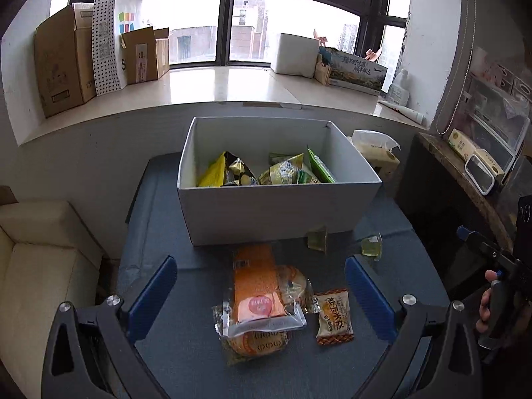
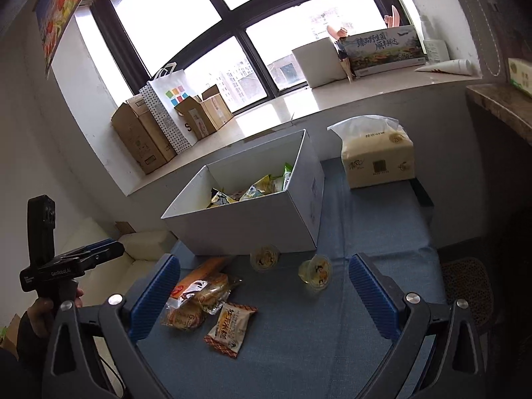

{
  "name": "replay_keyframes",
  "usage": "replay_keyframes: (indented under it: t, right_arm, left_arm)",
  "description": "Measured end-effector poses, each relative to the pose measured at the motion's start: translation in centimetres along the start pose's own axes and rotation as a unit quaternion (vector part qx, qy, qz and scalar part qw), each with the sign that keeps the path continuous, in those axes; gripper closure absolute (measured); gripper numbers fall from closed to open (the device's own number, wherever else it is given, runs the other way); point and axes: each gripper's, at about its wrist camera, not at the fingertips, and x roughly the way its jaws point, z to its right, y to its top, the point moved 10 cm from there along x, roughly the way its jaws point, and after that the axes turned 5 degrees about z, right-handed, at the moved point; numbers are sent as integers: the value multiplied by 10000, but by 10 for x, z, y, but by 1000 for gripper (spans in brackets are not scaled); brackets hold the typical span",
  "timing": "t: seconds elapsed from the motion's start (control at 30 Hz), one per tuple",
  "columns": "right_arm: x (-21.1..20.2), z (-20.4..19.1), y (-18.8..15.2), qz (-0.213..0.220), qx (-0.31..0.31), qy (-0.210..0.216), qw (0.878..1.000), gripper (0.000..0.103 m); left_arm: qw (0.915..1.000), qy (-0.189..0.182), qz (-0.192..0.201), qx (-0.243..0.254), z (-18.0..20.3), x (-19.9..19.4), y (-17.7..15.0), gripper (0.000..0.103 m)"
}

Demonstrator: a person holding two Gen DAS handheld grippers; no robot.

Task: Organize snacks
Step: 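Grasp the clear jelly cup with the right gripper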

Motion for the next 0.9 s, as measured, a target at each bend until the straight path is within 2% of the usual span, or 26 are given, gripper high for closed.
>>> replay_keyframes:
  t: [0.17,0.27,0.43,0.57,0.9]
  right_arm:
    - [-2,20,-15,-122,14,-209,9997,0]
    - [1,28,-24,-225,-197,-542,9981,0]
    - [16,30,-43,-506,-502,-793,9943,0]
    - [38,29,-56,-767,-530,-786,9925,0]
    - [133,49,-61,-1410,-638,-1225,9803,0]
  left_arm:
    - [9997,53,-224,42,5,8,-18,0]
    - [9997,28,-260,-6,6,8,-22,0]
    - [9994,43,-332,-21,2,5,-35,0]
    - [9991,52,-422,-24,-2,6,-49,0]
    - [9974,-33,-564,-440,-31,10,-70,0]
